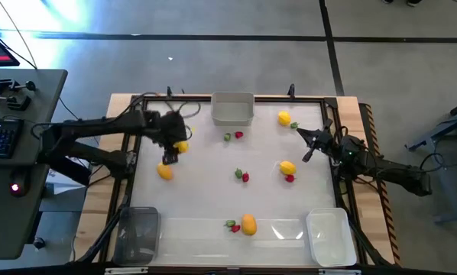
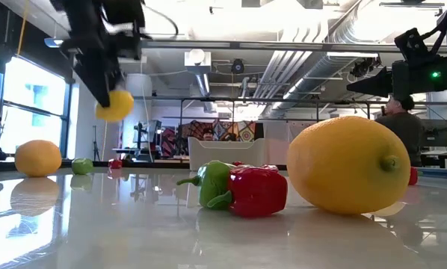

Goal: Sort produce into baskets
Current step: Put the lemon into the black bin

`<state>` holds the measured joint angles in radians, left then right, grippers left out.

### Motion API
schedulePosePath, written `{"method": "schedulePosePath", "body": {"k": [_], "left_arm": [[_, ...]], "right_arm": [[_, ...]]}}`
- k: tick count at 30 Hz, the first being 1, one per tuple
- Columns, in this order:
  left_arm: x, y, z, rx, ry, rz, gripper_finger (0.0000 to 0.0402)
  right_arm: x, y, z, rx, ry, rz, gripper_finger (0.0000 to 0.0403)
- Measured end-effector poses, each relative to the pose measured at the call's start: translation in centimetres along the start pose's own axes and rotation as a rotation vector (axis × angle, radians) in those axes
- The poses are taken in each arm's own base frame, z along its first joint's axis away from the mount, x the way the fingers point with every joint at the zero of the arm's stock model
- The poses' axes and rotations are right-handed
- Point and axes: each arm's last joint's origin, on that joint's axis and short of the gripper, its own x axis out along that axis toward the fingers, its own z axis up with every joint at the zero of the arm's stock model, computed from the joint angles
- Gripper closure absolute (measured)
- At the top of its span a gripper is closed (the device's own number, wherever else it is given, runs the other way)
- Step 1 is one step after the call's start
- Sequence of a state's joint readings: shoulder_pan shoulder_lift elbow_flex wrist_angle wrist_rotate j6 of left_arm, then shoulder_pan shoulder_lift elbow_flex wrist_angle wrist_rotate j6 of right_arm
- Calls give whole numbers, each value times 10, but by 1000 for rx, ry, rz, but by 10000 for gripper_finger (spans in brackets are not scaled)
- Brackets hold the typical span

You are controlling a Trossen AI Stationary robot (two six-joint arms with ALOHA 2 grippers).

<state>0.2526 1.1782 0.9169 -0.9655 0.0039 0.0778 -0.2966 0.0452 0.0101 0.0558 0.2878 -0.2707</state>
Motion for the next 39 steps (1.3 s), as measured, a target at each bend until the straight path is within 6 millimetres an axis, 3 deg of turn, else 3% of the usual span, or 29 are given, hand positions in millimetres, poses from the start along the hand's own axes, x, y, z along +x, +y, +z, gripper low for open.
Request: {"method": "schedulePosePath", "body": {"k": [10, 24, 31, 39], "left_arm": [[-20, -85, -19, 13, -4, -221, 203], [-42, -186, -67, -235, 125, -490, 216], [-41, -236, -90, -218, 235, -416, 225], [-39, -282, -100, -175, 314, -285, 226]], "right_arm": [[0, 0, 0, 0, 1, 1, 403], [0, 0, 0, 0, 0, 0, 403], [0, 0, 0, 0, 0, 0, 403], [0, 0, 0, 0, 0, 0, 403]]}}
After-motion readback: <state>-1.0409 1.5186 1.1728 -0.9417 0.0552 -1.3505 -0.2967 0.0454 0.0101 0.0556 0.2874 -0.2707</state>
